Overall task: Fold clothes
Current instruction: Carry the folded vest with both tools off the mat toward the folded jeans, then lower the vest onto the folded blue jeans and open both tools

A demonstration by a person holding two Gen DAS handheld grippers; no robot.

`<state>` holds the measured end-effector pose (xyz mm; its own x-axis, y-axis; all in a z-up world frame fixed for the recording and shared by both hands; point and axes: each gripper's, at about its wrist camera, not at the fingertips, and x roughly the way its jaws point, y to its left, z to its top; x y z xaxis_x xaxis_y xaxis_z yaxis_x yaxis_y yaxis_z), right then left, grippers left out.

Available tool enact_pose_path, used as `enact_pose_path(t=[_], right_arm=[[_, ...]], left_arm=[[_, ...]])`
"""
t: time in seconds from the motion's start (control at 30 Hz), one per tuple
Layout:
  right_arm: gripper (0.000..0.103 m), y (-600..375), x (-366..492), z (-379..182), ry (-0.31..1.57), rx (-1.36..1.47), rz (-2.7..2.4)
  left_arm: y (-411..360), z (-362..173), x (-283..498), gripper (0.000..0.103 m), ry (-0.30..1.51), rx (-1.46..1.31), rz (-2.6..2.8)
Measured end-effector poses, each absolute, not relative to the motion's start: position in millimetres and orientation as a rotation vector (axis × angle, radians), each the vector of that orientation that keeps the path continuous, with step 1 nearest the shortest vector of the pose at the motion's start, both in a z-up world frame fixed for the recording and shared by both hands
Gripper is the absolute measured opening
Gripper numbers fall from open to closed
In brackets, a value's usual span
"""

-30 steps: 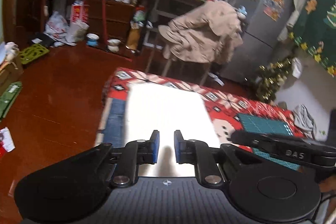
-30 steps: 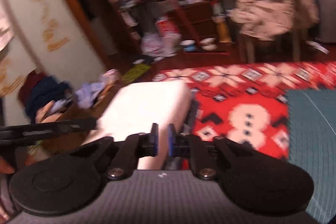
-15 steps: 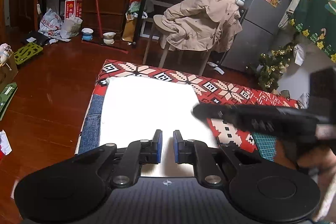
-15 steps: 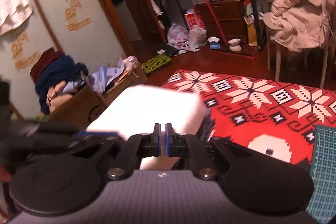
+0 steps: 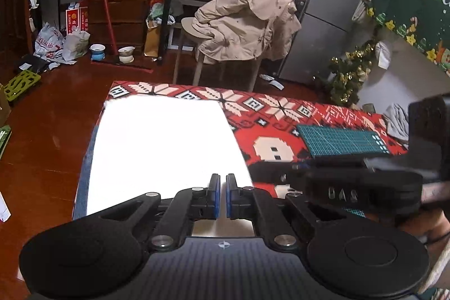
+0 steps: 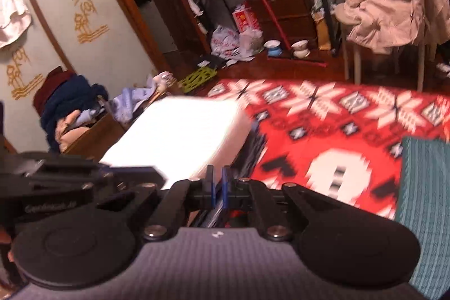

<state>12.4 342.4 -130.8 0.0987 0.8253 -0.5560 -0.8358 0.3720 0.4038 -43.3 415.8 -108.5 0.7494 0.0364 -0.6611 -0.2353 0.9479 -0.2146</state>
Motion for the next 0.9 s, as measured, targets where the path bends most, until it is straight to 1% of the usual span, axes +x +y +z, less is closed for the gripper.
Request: enact_pose_path(t=[0.47, 0.53, 0.57, 0.6, 0.63, 0.7, 0.73, 0.77, 0.8, 0.87, 0.9], right_arm=[[0.005, 274, -75, -118, 0.842, -0.035, 1.314], [0.006, 261, -85, -111, 0.839, -0.037, 1.308], [0.009, 254, -89, -108, 0.84, -0.034, 1.302], [0.01, 247, -92, -104, 0.841, -0.034, 1.295], [0.01, 241, -96, -100, 0.841, -0.034, 1.288], [0.01, 228, -103, -90, 0.828, -0.041, 1.272], [0.01, 219, -106, -84, 0.821, -0.046, 1.266], [0.015, 213, -110, -79, 0.814, -0.053, 1.259], [0.023, 206, -113, -74, 0.805, -0.058, 1.251], [0.026, 194, -118, -64, 0.791, -0.072, 1.235], [0.03, 188, -120, -59, 0.786, -0.08, 1.227]], left_arm=[[358, -97, -93, 0.005, 0.786, -0.308, 0.184], [348, -93, -103, 0.006, 0.792, -0.311, 0.196], [342, -91, -107, 0.006, 0.794, -0.312, 0.202], [337, -89, -111, 0.006, 0.797, -0.312, 0.209], [332, -87, -116, 0.008, 0.795, -0.311, 0.219], [321, -82, -125, 0.016, 0.79, -0.313, 0.24], [316, -80, -130, 0.023, 0.786, -0.315, 0.249], [311, -78, -134, 0.029, 0.782, -0.317, 0.258], [306, -76, -139, 0.031, 0.775, -0.321, 0.265], [297, -71, -148, 0.039, 0.764, -0.326, 0.28], [293, -69, -152, 0.041, 0.761, -0.325, 0.291]])
